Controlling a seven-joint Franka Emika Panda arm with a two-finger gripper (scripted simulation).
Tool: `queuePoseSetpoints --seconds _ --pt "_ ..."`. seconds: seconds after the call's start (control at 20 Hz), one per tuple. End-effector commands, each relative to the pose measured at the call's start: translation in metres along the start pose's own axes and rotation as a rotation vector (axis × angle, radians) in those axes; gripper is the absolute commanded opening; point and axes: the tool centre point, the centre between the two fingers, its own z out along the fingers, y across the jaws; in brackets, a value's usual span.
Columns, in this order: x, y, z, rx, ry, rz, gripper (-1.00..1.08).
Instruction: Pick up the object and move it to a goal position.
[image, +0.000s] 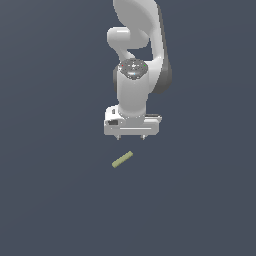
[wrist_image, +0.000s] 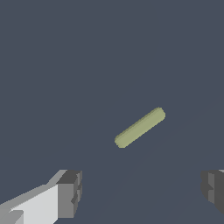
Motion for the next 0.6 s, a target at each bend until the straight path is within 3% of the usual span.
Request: queuePoseSetpoints --seconds 0.0,0.55 --pt "0.0 0.0 0.0 0.0 0.0 0.0 1.0" --pt "0.007 0.016 -0.009 -0.015 0.03 0.046 1.0"
